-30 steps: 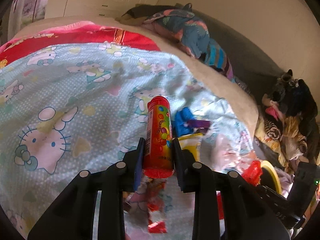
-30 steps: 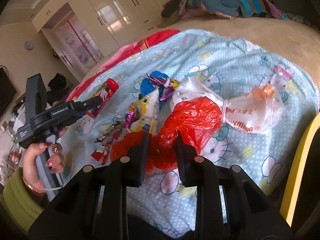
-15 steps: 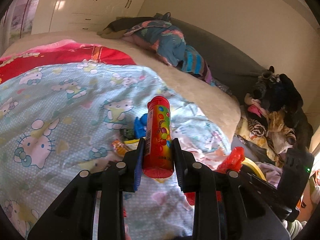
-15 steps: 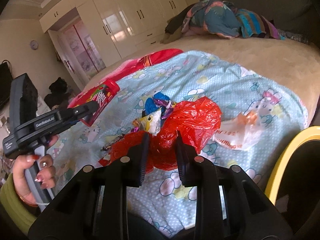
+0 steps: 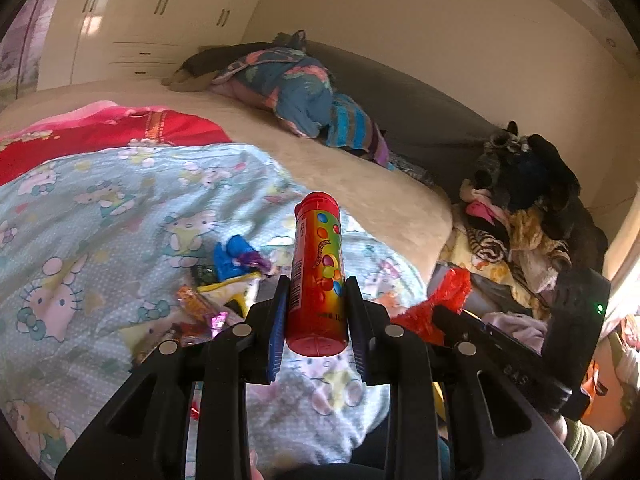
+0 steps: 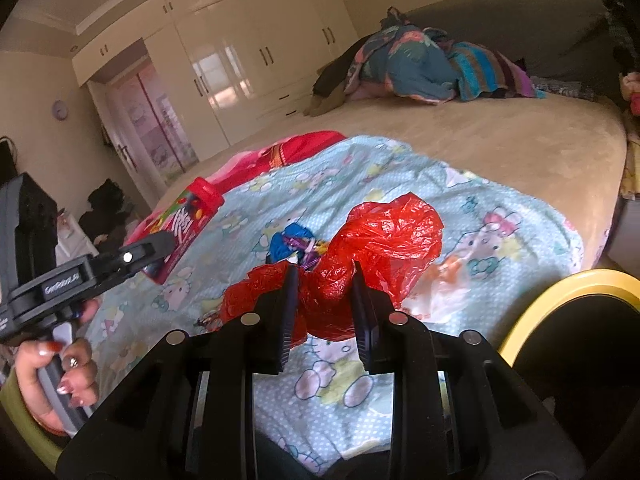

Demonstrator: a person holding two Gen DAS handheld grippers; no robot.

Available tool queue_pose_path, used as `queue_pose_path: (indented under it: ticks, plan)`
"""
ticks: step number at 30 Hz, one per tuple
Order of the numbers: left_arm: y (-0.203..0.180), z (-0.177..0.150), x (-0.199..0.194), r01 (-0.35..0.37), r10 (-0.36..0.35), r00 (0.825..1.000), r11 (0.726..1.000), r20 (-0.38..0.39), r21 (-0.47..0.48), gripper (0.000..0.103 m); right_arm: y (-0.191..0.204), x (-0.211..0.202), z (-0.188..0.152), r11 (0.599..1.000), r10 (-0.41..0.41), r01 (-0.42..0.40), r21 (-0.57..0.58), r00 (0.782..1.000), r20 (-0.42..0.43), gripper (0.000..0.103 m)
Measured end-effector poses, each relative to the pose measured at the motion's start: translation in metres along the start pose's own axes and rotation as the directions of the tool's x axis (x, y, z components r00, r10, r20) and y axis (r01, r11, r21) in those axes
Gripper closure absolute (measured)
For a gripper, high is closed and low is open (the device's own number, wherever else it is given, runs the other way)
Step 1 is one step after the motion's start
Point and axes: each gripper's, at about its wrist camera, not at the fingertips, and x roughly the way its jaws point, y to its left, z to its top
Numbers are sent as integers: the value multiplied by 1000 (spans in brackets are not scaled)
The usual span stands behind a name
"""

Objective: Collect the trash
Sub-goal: 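Carry both items over the yellow bin and open both grippers to drop them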

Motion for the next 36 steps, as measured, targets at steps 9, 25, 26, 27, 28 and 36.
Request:
queue_pose_path:
  ticks: [9, 25, 26, 27, 28, 36]
  plan:
    - [-30, -6, 2, 58, -57, 998, 997, -17, 50, 77, -19, -20, 9, 998, -55, 54, 24, 997, 52, 83]
    - [-72, -22, 19, 131, -123, 990, 983, -69, 130, 77, -66, -56, 17, 982, -174, 164, 95, 978, 118, 83]
    - [-74, -23, 20, 134, -125, 990, 982, -73, 136, 77, -69, -57, 17, 981, -181, 170, 97, 976, 119, 83]
    - [-76, -25, 21, 137, -127, 989, 980, -77, 142, 77, -72, -59, 17, 979, -189, 177, 101, 975, 120, 83]
    - [-79, -27, 23, 142, -131, 988, 979, -83, 147, 77, -75, -60, 17, 978, -194, 181, 106, 974, 121, 83]
    - [-104, -38, 32, 175, -154, 981, 966, -120, 192, 77, -101, -75, 15, 960, -257, 238, 145, 957, 132, 83]
